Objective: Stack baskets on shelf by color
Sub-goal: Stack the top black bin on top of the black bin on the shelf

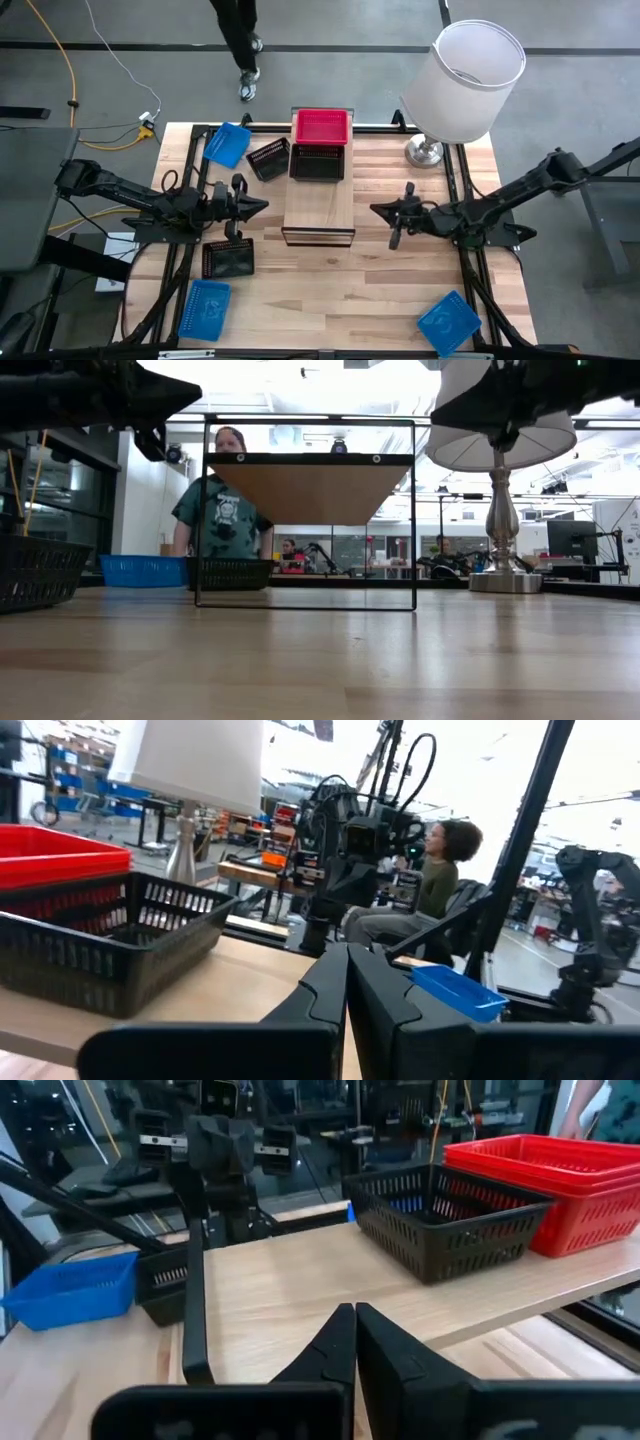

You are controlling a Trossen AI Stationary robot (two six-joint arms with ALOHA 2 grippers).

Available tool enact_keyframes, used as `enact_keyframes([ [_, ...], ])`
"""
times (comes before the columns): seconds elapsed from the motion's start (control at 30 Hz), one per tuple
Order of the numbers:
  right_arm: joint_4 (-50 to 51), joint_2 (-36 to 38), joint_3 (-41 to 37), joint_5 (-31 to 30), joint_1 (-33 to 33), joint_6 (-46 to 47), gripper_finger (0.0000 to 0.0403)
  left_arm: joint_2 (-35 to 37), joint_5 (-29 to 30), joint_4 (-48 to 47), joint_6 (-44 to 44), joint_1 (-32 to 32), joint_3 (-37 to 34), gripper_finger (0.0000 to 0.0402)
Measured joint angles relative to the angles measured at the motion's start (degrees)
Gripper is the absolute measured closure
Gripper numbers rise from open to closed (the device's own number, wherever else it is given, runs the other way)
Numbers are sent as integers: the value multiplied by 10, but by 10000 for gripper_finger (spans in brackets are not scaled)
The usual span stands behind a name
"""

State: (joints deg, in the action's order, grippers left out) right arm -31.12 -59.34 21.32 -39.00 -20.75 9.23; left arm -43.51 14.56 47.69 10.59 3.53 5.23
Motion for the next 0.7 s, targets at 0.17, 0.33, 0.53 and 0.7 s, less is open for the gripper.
enact_keyframes([
  [0.17, -34, -39, -6, 0, 1, -8, 403, -7, -14, -1, 2, 0, 0, 401],
  [0.33, -54, -63, -7, -7, 2, -35, 403, -19, -6, -1, -6, 0, 0, 401],
  [0.53, -79, -62, -7, -8, 2, -53, 403, -30, -2, 6, -7, 0, 0, 401],
  [0.7, -105, -62, -7, -8, 2, -67, 403, -38, 0, 15, -22, 0, 11, 400],
])
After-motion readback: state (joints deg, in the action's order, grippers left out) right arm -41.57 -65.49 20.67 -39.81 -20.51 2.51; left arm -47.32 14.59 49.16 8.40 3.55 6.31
